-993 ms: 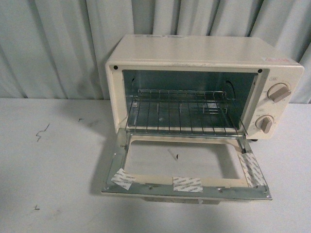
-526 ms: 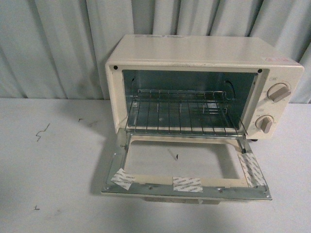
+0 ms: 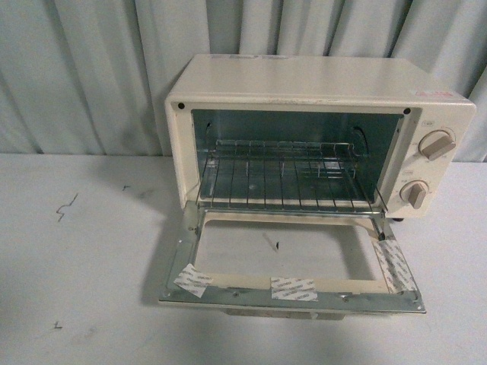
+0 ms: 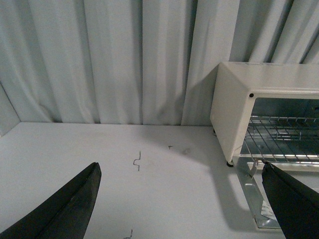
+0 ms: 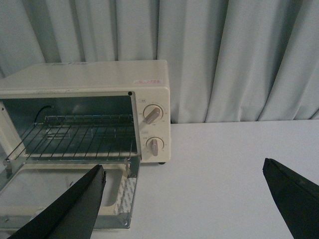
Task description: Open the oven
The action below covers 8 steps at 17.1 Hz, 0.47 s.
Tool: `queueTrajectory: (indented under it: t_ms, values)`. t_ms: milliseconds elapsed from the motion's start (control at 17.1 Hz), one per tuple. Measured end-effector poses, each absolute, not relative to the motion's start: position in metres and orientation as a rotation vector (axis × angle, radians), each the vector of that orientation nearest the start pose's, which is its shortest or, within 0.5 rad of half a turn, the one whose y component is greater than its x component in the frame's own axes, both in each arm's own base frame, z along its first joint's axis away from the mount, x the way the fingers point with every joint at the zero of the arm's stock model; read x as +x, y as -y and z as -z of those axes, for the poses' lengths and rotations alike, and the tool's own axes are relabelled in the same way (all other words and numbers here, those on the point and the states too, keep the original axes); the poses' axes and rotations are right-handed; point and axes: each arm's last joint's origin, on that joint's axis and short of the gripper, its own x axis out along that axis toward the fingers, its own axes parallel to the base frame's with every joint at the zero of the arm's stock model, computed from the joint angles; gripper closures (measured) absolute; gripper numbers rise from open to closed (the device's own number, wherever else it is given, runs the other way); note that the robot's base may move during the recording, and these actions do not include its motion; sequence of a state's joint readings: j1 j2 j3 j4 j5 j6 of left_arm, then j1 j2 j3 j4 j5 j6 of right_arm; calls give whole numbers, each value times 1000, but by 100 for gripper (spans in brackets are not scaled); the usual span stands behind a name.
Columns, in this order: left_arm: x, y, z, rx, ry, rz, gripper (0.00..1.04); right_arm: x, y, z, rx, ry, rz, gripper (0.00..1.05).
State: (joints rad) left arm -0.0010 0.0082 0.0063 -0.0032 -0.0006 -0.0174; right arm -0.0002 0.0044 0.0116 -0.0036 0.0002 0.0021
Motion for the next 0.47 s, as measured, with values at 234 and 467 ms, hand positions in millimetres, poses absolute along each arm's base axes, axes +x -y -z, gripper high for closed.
queueTrajectory:
  t_ms: [234, 467]
  values:
    - [98, 0, -165, -17, -5, 0, 7, 97, 0, -167, 2, 4, 0, 6]
    - [98, 0, -165, -17, -5, 0, 7, 97, 0, -167, 2, 4, 0, 6]
